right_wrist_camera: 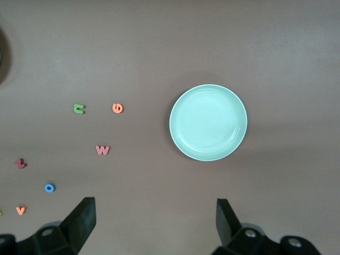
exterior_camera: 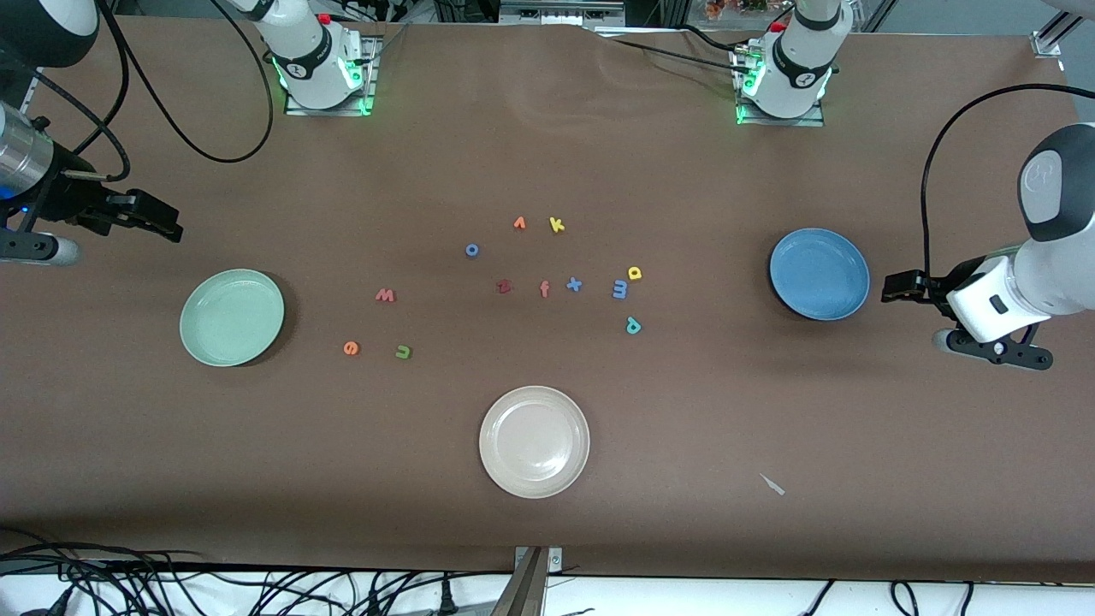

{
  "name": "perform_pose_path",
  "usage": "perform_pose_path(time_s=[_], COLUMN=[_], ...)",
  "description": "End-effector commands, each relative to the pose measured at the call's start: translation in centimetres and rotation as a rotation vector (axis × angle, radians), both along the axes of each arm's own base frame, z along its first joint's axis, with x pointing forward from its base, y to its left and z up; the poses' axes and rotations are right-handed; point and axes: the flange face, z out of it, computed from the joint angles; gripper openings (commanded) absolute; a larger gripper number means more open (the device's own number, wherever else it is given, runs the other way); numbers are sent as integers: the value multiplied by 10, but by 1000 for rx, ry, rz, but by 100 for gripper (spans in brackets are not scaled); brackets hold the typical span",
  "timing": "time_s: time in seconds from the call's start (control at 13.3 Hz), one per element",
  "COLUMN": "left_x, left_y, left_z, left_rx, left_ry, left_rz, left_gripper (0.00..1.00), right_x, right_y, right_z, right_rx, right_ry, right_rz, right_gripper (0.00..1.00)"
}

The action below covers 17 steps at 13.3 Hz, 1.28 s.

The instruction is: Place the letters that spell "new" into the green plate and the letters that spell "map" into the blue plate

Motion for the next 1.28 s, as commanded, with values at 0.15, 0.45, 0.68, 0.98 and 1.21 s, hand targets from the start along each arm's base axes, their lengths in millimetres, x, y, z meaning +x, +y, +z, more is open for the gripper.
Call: perform_pose_path(time_s=[0.15,0.45,0.68,0.98,1.21], left_x=[-1,-1,-1,0,0], left_y=[-1,-1,-1,-1,-1], left_z=[4,4,3,2,1], left_rx=[-15,-15,-15,-15,-15], left_ry=[-14,-14,-12,-11,-9], left_rz=[3,3,2,5,5], left_gripper=[98,98,99,100,100], right_x=[4,4,4,4,4], right_y=[-1,-1,-1,-1,-1], right_z=[5,5,5,5,5], right_rx=[6,6,6,6,6], right_ry=[-8,-8,-8,-8,-8], right_rz=[-1,-1,-1,-1,-1], right_gripper=[100,100,100,100,100])
